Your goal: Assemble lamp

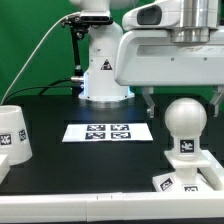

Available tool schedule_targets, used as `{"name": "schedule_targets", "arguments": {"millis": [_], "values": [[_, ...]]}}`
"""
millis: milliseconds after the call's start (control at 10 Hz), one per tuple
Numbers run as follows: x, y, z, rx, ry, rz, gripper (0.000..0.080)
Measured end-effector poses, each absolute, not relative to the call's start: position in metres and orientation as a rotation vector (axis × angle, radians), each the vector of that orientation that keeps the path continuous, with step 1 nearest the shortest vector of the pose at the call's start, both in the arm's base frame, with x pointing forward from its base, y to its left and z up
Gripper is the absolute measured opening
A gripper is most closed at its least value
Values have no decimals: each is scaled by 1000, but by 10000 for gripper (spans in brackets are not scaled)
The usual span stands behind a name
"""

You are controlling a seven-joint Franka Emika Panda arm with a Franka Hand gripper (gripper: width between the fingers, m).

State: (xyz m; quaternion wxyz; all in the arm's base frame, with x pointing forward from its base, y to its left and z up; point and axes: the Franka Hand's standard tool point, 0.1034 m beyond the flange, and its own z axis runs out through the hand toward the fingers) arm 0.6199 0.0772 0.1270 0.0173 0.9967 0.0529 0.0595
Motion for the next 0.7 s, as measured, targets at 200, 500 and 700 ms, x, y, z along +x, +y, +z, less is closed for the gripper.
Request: {"name": "schedule_targets", "arguments": {"millis": [200, 500, 700], "values": [[620, 76, 127, 3076, 283, 179, 699], [613, 95, 122, 3055, 546, 68, 699], [613, 89, 122, 3016, 666, 62, 699]]}}
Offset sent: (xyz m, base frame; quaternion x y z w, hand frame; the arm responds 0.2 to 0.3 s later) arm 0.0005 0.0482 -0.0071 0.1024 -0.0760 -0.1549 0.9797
